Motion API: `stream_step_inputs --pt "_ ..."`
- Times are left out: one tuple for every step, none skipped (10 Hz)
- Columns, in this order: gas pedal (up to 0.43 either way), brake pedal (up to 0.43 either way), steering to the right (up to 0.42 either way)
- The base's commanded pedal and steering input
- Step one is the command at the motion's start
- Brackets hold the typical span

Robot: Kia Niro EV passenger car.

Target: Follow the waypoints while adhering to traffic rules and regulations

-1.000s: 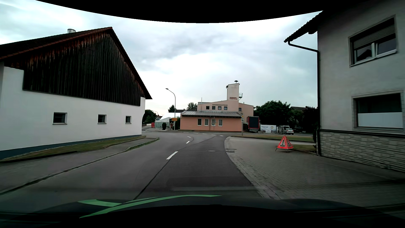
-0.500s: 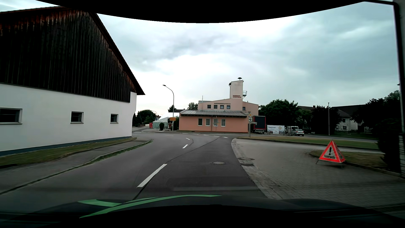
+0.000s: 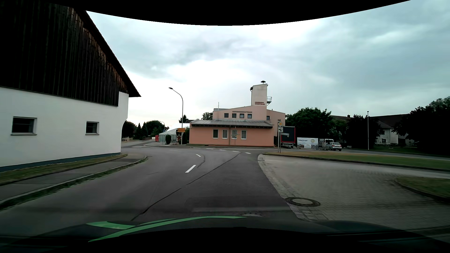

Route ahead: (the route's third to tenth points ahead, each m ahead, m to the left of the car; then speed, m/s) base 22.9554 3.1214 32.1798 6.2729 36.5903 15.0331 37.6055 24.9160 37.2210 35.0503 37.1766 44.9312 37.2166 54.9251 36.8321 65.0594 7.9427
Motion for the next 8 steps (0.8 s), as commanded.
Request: stream_step_inputs --pt "0.000 0.000 0.030" --pt "0.000 0.000 0.027" --pt "0.000 0.000 0.024" --pt "0.000 0.000 0.024" --pt "0.000 0.000 0.019" --pt "0.000 0.000 0.003" --pt "0.000 0.000 -0.001" --pt "0.000 0.000 0.000"
